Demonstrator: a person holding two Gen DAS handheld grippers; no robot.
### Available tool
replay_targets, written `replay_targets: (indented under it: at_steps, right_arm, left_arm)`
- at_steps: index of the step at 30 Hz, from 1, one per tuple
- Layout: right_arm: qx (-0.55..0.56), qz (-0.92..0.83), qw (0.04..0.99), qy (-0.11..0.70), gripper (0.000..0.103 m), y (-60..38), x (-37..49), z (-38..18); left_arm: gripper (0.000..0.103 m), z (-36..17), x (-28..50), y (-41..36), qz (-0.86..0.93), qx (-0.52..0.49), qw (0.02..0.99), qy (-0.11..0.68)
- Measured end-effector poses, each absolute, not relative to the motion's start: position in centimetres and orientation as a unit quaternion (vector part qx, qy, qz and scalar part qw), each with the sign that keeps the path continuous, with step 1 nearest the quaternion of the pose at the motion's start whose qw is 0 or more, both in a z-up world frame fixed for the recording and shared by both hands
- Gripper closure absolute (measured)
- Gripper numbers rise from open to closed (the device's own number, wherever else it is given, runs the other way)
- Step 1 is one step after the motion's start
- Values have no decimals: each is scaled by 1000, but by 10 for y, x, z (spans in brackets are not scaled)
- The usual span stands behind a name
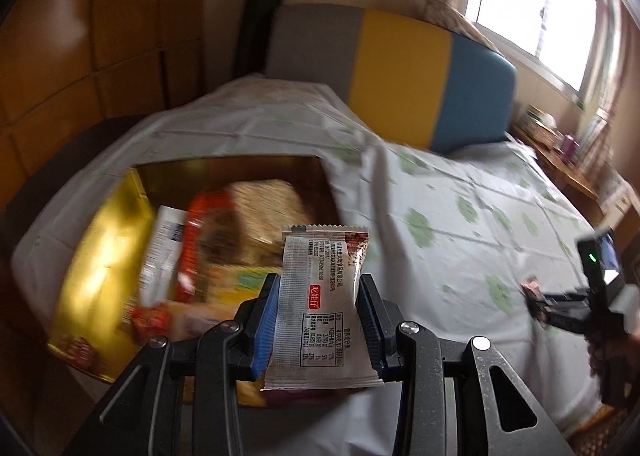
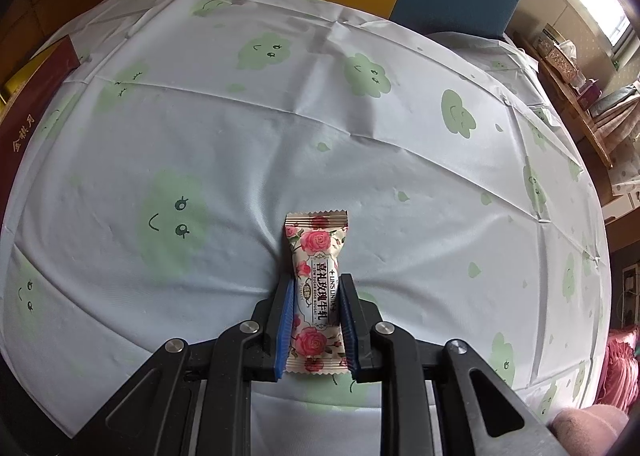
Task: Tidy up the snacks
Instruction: 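Carry the white biscuit packet with the left gripper over the tin, then lower the white biscuit packet into the tin and open the left gripper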
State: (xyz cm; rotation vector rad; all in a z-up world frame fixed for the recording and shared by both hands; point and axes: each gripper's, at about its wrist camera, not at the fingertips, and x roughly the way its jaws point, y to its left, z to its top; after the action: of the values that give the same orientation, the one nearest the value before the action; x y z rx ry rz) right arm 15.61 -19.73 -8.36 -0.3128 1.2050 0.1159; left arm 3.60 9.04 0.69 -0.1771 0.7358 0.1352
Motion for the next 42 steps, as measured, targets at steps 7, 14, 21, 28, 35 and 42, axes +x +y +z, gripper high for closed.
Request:
replay_targets:
  at_steps: [7,14,21,28,35,42]
  right_arm:
    - [-155,53,811,562,81,-194,155,-83]
    - [-157,51,811,561,81,-193,154,-83]
    - [-152,49,812,562,81,-194,154,-82]
    - [-154,46,812,561,81,-193,154,-83]
    - [-159,45,812,560,81,-192,153,-83]
    - [-164,43,812,558,81,-190,152,-83]
  left_arm:
    - [64,9,34,195,191,-172,901,350]
    - [64,-6,35,237,215,-222,877,367]
    - [62,-28,77,220,155,-224,872,407]
    - [63,-54,82,209,181,-199,859,435]
    - [63,-56,67,201,201,-164,862,435]
    - [63,-46,55,188,205,-135,871,426]
